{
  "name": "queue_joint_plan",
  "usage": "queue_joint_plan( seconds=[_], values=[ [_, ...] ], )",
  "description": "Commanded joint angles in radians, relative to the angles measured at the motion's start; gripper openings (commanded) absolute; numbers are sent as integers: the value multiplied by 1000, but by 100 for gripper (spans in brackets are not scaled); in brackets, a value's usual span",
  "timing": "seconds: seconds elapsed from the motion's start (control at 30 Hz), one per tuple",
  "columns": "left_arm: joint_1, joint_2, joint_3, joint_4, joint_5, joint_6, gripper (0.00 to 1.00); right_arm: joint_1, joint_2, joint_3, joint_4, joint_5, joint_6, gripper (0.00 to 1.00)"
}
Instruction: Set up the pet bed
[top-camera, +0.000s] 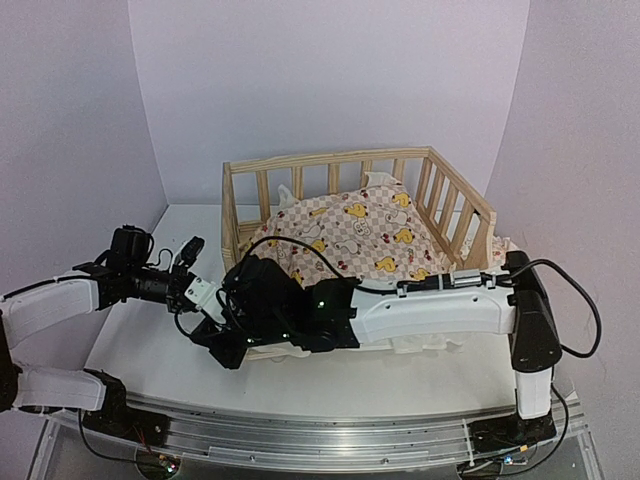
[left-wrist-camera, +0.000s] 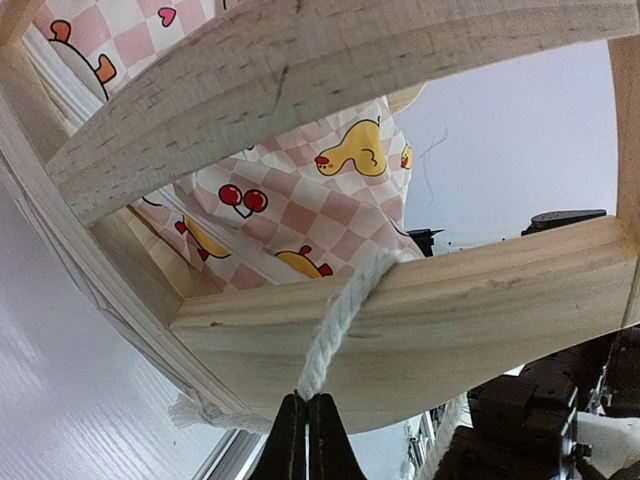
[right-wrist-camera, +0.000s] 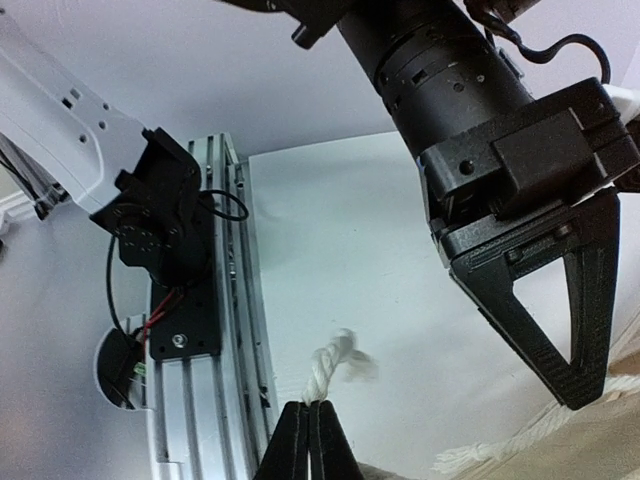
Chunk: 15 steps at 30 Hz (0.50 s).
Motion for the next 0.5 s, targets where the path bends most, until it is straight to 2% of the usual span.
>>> queue_joint_plan(
  seconds=[0.0, 0.1, 0.37, 0.47],
  values=[
    [1, 0, 5, -29, 45, 62, 0, 3, 41, 34, -4, 152, -29, 9],
    [0, -10, -1, -56, 57, 78, 0, 3, 42, 46, -6, 195, -18, 26],
    [1, -23, -31, -43, 61, 68, 0, 8, -75, -5, -8, 79, 142, 39],
    [1, -24, -22, -51, 69, 80, 0, 9, -138, -49, -5, 46, 205, 39]
  ],
)
